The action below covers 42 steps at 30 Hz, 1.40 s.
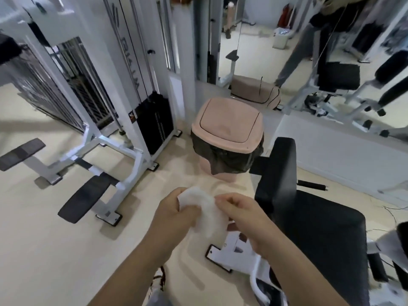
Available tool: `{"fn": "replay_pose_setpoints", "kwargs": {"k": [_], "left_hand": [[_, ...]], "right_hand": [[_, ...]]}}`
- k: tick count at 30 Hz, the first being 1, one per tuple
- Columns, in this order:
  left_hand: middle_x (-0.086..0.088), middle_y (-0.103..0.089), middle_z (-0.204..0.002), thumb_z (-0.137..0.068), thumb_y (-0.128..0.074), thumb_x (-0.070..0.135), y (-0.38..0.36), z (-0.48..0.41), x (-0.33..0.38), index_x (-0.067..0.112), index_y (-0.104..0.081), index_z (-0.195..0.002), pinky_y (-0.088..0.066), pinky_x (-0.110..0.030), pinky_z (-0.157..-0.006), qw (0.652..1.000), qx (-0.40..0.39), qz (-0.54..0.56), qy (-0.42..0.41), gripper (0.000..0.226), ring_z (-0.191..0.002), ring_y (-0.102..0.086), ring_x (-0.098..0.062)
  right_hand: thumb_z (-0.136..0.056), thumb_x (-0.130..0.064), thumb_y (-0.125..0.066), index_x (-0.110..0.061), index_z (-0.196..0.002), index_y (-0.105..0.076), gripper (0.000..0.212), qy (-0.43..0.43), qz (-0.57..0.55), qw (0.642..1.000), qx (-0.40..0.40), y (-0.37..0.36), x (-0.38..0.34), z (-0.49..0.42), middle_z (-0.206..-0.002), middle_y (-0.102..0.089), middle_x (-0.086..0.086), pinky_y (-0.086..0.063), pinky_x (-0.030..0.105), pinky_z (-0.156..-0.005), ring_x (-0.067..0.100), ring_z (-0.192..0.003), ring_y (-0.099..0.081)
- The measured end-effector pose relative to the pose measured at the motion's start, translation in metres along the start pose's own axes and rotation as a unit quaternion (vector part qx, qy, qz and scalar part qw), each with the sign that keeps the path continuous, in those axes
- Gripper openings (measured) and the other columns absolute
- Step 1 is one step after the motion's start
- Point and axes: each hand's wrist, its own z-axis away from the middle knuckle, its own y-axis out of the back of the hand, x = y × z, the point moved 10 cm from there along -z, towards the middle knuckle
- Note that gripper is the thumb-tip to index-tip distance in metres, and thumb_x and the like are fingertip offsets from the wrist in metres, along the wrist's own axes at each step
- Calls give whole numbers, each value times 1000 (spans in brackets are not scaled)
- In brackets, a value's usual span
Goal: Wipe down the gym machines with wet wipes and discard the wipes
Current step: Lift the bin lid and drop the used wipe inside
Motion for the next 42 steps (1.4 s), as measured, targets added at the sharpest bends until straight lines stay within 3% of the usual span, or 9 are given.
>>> {"fn": "replay_pose_setpoints", "kwargs": {"k": [3,7,10,15,20,27,33,38,42], "left_hand": [[-7,-74,-98,-91,-56,2,22,-63,14,26,-72,-101,-61,-56,-82,997,-70,-18,-7,30,-95,-71,-33],[5,-73,-91,-96,-53,7,30,-126,37,32,-70,-95,-59,-34,-68,988,-136,-65,-27,30,-83,-68,-15],[7,-69,-84,-96,-54,7,17,-168,52,27,-71,-89,-49,-18,-58,980,-179,-76,-37,27,-72,-62,-4],[6,-74,-101,-95,-69,25,-25,-237,53,33,-69,-109,-56,-22,-65,962,-265,-66,11,16,-89,-71,-12],[-3,-75,-99,-89,-73,21,-48,-318,61,28,-69,-102,-60,-45,-78,961,-268,-49,53,16,-94,-72,-25],[-14,-64,-70,-87,-69,7,-64,-423,82,3,-64,-94,-49,-30,-49,961,-245,-120,50,9,-56,-61,-20],[1,-53,-52,-92,-61,14,-96,-563,48,17,-56,-55,-49,-35,-59,954,-214,-203,58,37,-54,-53,-18],[-6,-65,-98,-91,-53,3,-154,-660,8,8,-74,-99,-46,-26,-68,890,-283,-358,7,23,-81,-61,-24],[-15,-43,-139,-92,-48,9,-193,-725,-35,4,-65,-121,-48,-33,-97,810,-333,-481,-30,35,-109,-58,-34]], "right_hand": [[-102,-29,-64,-6,-104,-76,26,6,-49,998,29,-28,-27,-46,-87,-74,3,-60,35,-76,20,-78,-68],[-101,-26,-64,-5,-96,-73,24,-4,-95,991,95,-43,-43,-86,-99,-74,16,-61,47,-84,22,-84,-68],[-98,-26,-68,-5,-87,-73,24,1,-51,983,176,-24,-62,-104,-88,-69,9,-55,35,-73,13,-76,-60],[-97,-24,-69,0,-79,-72,29,35,36,969,243,20,-92,-148,-78,-57,18,-40,28,-62,15,-64,-48],[-100,-19,-66,-4,-83,-77,25,10,-38,973,225,52,-108,-226,-70,-66,4,-42,22,-62,12,-67,-55],[-101,-20,-64,-13,-102,-74,11,-43,-156,951,265,97,-127,-307,-88,-78,5,-55,38,-70,20,-73,-73],[-101,-28,-63,-9,-99,-73,21,-110,-157,933,305,147,-111,-393,-96,-77,11,-56,36,-69,17,-72,-68],[-102,-25,-61,-10,-102,-72,19,-157,-161,928,296,170,-96,-475,-98,-77,15,-54,35,-68,20,-75,-67],[-103,-25,-58,-10,-101,-72,21,-201,-141,920,307,199,-75,-531,-95,-77,14,-53,34,-67,19,-72,-66]]}}
